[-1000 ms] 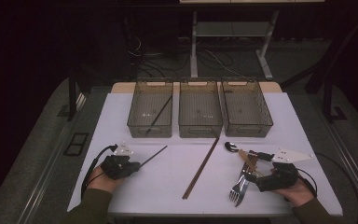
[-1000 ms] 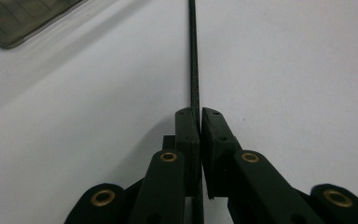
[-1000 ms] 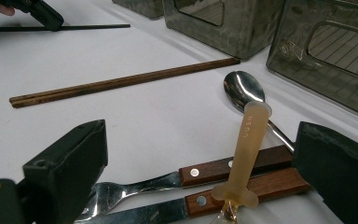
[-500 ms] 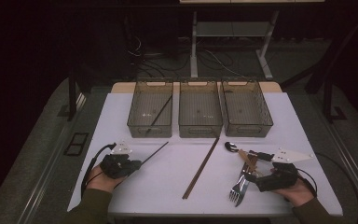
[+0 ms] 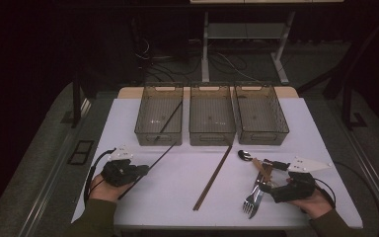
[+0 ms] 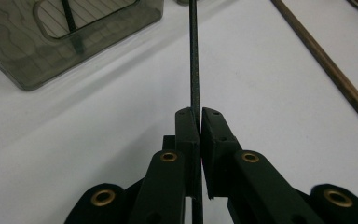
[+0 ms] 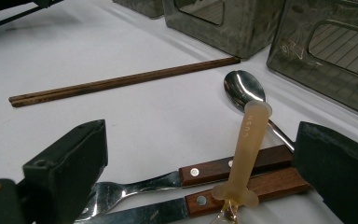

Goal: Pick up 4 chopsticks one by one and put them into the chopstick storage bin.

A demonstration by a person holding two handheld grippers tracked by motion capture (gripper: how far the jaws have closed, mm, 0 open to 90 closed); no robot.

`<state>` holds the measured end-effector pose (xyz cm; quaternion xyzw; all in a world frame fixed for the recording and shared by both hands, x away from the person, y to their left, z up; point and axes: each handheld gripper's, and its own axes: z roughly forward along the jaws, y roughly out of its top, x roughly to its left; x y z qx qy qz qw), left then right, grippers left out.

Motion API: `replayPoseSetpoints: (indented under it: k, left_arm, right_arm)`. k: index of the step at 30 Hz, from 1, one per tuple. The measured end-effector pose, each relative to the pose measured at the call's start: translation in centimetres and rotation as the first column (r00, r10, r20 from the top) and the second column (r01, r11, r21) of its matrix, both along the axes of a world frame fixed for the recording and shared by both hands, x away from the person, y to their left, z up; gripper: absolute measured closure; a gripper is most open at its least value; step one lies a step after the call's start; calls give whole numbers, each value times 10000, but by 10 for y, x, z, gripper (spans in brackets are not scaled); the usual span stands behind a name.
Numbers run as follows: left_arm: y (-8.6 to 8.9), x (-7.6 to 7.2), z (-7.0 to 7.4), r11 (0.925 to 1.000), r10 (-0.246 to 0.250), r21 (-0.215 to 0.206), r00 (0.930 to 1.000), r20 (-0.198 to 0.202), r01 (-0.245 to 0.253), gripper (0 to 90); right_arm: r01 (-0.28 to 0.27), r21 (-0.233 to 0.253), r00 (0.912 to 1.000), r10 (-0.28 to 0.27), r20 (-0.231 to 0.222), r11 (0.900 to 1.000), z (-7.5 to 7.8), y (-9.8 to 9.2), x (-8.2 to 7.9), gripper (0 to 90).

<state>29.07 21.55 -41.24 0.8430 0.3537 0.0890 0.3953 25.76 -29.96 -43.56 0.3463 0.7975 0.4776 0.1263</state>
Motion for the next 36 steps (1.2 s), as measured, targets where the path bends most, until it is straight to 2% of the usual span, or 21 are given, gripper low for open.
replayPoseSetpoints:
  k: [5, 16, 36]
  left_arm:
    - [0, 0, 3, 10000, 48, -57, 9999, 127, -48, 857]
    - [0, 3, 10, 9986, 281, -470, 9986, 441, -260, 856]
    - [1, 13, 24, 9896, 740, -1306, 9922, 1000, -606, 857]
  right_arm:
    - [6, 2, 10000, -6, -6, 10000, 0, 0, 0, 36]
    - [26, -6, 10000, -26, 13, 10000, 0, 0, 1, 36]
    - [31, -22, 10000, -31, 11, 10000, 0, -1, 1, 36]
